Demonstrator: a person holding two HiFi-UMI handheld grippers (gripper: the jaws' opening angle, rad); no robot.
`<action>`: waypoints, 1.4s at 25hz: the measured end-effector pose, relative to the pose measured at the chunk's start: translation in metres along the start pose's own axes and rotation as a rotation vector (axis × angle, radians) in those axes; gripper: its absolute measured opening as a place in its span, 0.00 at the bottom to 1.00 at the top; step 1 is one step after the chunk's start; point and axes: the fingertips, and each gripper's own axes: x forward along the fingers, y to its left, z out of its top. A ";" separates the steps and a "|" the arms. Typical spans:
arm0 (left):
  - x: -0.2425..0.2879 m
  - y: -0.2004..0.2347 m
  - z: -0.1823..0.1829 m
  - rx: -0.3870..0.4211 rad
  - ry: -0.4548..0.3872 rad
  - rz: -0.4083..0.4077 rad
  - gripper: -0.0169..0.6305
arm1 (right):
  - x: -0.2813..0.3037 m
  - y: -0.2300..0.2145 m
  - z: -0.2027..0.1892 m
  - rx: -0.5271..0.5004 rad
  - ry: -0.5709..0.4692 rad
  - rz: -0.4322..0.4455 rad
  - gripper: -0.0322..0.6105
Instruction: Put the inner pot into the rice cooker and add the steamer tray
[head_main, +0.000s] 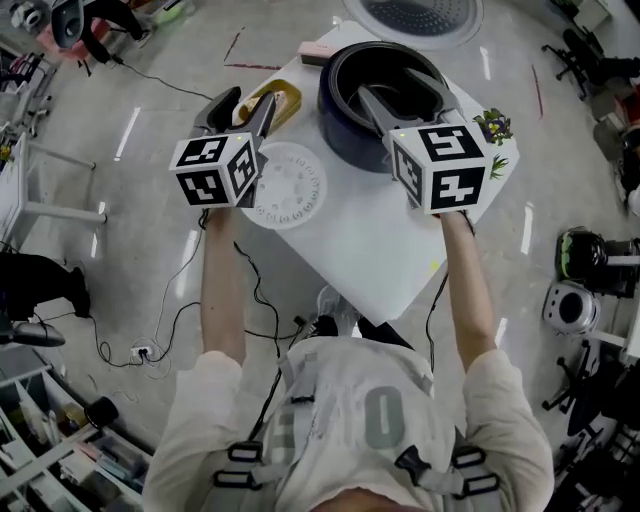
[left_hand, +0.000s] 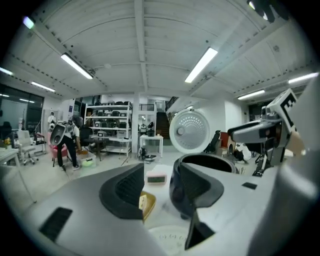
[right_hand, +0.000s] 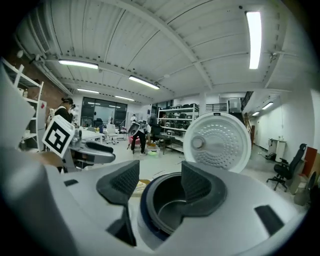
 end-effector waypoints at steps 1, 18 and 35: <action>-0.003 0.009 -0.015 -0.006 0.032 0.016 0.37 | 0.004 0.013 -0.001 -0.007 0.003 0.020 0.45; -0.040 0.070 -0.223 -0.237 0.347 0.108 0.37 | 0.072 0.126 -0.203 0.058 0.381 0.112 0.45; -0.049 0.068 -0.278 -0.320 0.423 0.168 0.37 | 0.089 0.151 -0.304 0.246 0.581 0.162 0.44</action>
